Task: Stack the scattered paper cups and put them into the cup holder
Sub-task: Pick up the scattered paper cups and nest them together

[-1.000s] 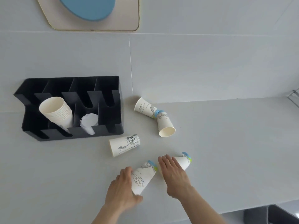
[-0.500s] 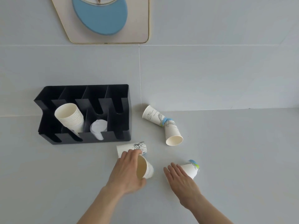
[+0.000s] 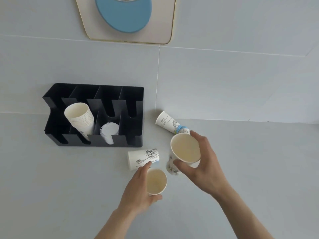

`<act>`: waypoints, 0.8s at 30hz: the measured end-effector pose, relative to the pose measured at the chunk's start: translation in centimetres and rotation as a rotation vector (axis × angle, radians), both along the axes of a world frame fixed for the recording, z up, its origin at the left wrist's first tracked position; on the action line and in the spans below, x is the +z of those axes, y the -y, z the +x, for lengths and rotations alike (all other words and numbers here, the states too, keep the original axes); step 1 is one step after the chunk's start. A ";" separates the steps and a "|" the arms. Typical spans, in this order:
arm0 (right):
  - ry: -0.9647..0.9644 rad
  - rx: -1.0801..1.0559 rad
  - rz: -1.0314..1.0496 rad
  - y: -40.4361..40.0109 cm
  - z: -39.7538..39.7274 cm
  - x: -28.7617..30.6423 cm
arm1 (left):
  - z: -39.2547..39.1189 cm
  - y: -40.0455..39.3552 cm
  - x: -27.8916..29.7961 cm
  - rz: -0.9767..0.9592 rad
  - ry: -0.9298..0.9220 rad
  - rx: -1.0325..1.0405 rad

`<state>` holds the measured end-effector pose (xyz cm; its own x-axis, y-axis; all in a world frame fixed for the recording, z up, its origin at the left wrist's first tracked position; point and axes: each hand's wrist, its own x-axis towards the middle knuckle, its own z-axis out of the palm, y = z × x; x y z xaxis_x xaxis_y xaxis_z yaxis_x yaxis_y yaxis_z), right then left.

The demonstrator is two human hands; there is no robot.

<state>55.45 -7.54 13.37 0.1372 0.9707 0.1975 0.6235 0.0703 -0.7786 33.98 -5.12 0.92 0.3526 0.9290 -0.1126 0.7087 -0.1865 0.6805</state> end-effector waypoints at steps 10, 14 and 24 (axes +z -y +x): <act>0.020 0.230 -0.166 0.1 -4.6 -5.0 | 0.1 -0.3 0.5 -0.033 0.125 0.151; 0.152 0.279 -0.199 0.7 -4.6 -8.1 | 0.2 -0.1 0.5 -0.058 0.152 0.180; 0.115 0.246 -0.261 0.9 -5.0 -10.4 | -0.8 0.5 -0.4 -0.022 0.141 0.128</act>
